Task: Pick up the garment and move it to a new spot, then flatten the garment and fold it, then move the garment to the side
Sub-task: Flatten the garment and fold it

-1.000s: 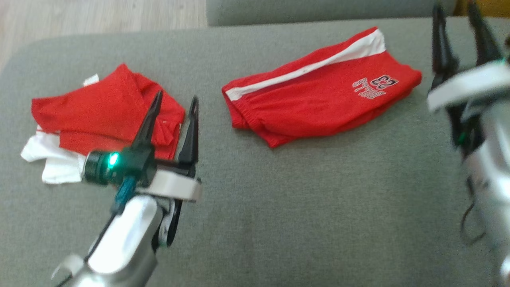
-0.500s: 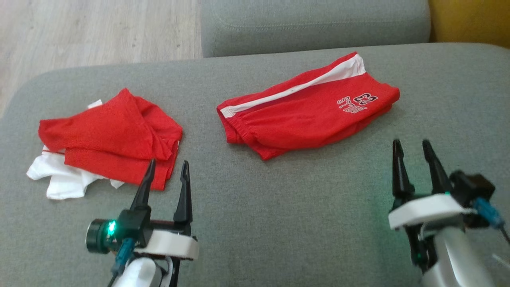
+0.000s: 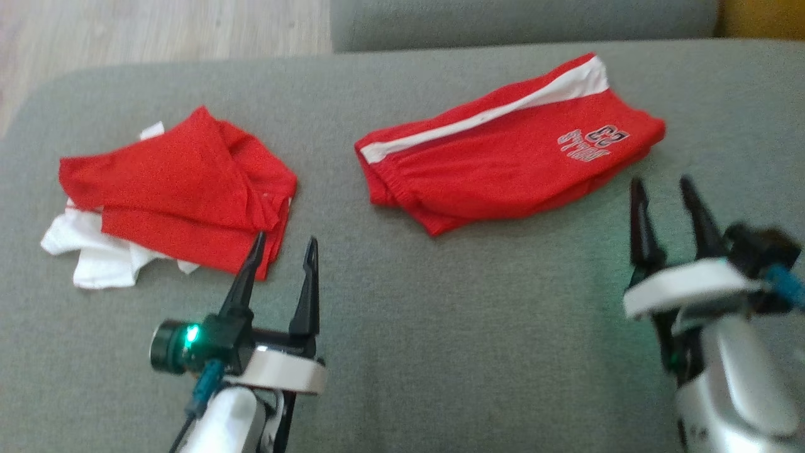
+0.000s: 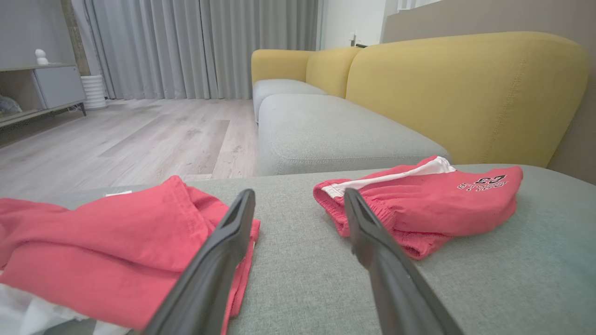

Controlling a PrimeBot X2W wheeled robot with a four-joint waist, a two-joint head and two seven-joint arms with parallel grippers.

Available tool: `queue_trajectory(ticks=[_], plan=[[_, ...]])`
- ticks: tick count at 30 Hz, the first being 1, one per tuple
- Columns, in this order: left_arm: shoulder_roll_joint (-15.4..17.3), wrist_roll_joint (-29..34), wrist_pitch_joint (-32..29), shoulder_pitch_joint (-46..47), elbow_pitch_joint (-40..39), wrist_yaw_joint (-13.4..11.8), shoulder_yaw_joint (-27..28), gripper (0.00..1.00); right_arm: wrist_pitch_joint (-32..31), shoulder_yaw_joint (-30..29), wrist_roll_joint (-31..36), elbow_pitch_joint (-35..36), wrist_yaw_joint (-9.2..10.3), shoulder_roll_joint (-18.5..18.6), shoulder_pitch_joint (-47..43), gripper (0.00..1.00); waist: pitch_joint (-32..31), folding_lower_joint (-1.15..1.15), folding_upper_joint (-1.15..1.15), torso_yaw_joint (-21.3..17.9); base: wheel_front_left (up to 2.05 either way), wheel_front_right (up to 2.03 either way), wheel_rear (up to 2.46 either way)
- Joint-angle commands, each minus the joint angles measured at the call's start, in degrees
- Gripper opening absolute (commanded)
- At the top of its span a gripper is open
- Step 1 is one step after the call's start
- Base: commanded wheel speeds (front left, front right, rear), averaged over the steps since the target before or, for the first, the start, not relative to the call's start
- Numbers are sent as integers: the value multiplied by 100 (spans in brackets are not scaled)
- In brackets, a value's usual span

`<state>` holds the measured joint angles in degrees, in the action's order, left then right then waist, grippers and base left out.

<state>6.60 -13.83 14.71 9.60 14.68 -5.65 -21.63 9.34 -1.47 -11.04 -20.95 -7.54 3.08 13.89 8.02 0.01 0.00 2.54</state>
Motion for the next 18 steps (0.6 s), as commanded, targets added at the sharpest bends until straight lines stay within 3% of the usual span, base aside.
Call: queue_trajectory(ticks=[1, 11, 13, 18], plan=[[-10, 64, 29, 356, -153, 38, 275, 100, -130, 18, 40, 175, 5, -19, 462, 100, 307, -1, 0, 162, 0, 0, 0], [-213, 270, 29, 729, -20, 307, 272, 100, -1019, -1209, 566, -921, 5, 47, 1890, 100, 925, -1, 0, 537, 0, 0, 0], [-259, 303, 29, 819, 12, 368, 287, 100, -1157, -1586, 966, -1493, 5, 147, 2290, 100, 1022, -1, 0, 634, 0, 0, 0], [-313, 350, 29, 872, 43, 432, 304, 100, -1420, -2313, 1264, -2357, 5, 134, 2782, 100, 1092, -1, 0, 732, 0, 0, 0]])
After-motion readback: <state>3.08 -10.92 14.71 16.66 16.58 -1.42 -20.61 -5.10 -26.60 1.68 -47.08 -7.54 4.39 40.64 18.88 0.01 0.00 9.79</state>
